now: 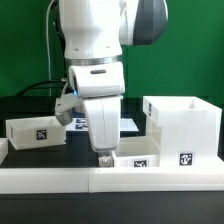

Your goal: Assemble drawer

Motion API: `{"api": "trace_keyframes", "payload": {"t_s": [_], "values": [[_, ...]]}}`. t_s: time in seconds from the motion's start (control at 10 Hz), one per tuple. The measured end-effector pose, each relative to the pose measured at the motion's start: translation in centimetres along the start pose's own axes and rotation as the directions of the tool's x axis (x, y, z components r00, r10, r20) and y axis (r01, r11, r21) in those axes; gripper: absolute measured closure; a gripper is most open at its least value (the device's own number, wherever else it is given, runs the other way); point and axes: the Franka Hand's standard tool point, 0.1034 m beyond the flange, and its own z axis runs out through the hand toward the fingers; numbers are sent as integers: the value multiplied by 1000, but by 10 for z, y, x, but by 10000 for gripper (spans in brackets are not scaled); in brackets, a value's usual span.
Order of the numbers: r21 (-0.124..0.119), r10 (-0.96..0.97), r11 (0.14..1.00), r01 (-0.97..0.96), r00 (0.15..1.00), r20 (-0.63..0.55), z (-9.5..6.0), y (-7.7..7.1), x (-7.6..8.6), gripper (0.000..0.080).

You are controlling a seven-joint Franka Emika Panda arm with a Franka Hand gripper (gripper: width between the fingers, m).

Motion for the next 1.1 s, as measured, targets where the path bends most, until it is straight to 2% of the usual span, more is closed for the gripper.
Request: {"api": "trace_keyframes", "payload": {"t_s": [0.3, 1.1], "values": [[-1, 10, 1000, -10, 1000, -3, 0, 1, 5, 151], [7, 6, 1000, -6, 1000, -23, 3, 4, 53, 151]]}}
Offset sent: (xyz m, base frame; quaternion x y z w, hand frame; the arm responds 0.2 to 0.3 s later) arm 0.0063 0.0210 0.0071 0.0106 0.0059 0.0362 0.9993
